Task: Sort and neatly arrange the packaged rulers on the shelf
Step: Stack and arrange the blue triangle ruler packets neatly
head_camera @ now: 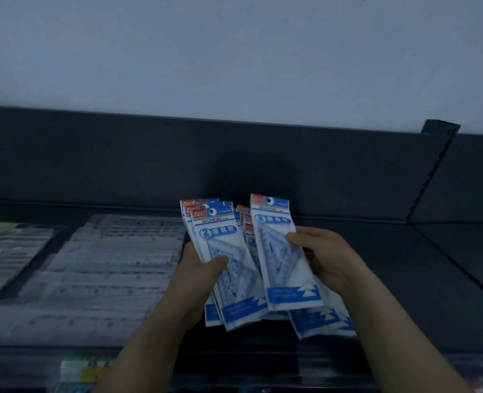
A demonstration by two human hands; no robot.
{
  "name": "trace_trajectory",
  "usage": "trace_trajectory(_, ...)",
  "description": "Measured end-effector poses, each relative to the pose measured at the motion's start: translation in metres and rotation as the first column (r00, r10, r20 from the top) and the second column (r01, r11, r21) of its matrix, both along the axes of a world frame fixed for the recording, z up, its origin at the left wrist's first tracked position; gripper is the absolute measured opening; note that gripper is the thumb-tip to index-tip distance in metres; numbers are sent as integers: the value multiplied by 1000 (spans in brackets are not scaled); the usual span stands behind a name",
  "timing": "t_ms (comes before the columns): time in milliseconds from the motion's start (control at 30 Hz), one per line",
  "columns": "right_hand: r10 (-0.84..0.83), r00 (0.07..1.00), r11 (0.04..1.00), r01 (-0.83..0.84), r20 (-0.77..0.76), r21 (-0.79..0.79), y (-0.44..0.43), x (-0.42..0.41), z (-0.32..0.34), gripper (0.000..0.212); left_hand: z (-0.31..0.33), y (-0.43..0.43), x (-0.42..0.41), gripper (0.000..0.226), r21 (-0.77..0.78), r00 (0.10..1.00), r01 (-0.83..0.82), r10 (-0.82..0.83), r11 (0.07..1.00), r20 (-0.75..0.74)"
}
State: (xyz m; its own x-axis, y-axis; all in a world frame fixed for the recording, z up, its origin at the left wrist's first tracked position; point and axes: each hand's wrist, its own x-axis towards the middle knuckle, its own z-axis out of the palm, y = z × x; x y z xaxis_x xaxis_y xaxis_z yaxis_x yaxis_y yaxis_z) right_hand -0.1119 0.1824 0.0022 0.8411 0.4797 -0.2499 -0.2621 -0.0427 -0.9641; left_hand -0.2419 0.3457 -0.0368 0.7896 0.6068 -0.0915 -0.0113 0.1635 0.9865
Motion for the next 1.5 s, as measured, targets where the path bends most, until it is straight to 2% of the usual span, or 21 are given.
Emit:
trace_trajectory(100, 49, 995, 998, -44, 92, -55, 14, -13, -6, 18, 3, -4, 3, 36, -74, 996, 87, -85, 993, 24)
trace_trajectory(133, 57, 990, 996, -47, 128, -82, 17, -15, -9, 19, 3, -4, 4, 41, -56, 993, 118, -117, 991, 24)
trace_trajectory(200, 3, 975, 993, 24, 223, -117, 14, -15, -12, 20, 1, -3, 5, 52, 11, 995, 100, -100, 995, -7)
trace_trajectory(233, -45, 942, 978, 110, 332, -179, 8, -10, -13, 23, -1, -2, 5, 53, 45, 998, 62, -61, 997, -24)
trace_trajectory(267, -51, 888, 933, 205, 458, -294, 0, -5, -16, 31, -2, 0, 5, 52, 75, 999, 25, -22, 997, -32)
trace_trajectory(300, 10, 848, 857, 265, 529, -442, -9, -1, -20, 47, -5, 2, 4, 49, 94, 999, -6, 9, 996, -32)
trace_trajectory(367, 169, 873, 680, 233, 458, -695, -21, 2, -25, 90, -8, 4, 5, 47, 113, 999, -14, 19, 993, -45)
trace_trajectory(400, 212, 892, 636, 185, 400, -749, -24, 4, -27, 102, -8, 5, 6, 48, 124, 999, 1, 6, 992, -54)
trace_trajectory(433, 228, 900, 629, 155, 371, -762, -25, 3, -28, 105, -9, 5, 7, 49, 137, 998, 13, -5, 990, -57)
trace_trajectory(633, 135, 901, 745, 181, 411, -642, -29, -2, -24, 83, -13, 8, 10, 49, 148, 997, 21, -11, 989, -70)
trace_trajectory(800, 244, 910, 704, 71, 335, -706, -24, -7, -20, 61, -13, 7, 11, 46, 123, 999, 16, -9, 992, -53)
trace_trajectory(900, 209, 938, 792, 3, 276, -610, -27, -1, -14, 23, -10, 4, 11, 46, 137, 999, 22, -16, 990, -45)
trace_trajectory(1000, 86, 959, 874, 57, 269, -483, -32, 4, -16, 13, -9, 3, 9, 48, 143, 999, 15, -9, 990, -42)
trace_trajectory(1100, -73, 954, 922, 175, 289, -346, -39, 11, -16, 4, -6, 3, 8, 47, 122, 999, -2, 7, 992, -40)
trace_trajectory(1167, -151, 958, 958, 203, 243, -204, -41, 14, -10, 6, -2, 4, 8, 44, 96, 999, -5, 8, 995, -34)
trace_trajectory(1233, -178, 959, 978, 198, 223, -71, -40, 15, -1, 9, 4, 4, 9, 41, 62, 1000, 4, -2, 998, -29)
trace_trajectory(1300, -175, 952, 983, 182, 253, -6, -36, 13, 7, 11, 7, 3, 11, 38, 61, 999, 28, -26, 998, -45)
trace_trajectory(1433, -120, 913, 976, 180, 389, -123, -11, 3, 4, 13, 12, -7, 13, 35, -2, 989, 142, -142, 990, -30)
trace_trajectory(1500, -91, 889, 963, 193, 448, -187, 5, -3, -6, 9, 11, -14, 15, 43, -19, 976, 218, -218, 976, -10)
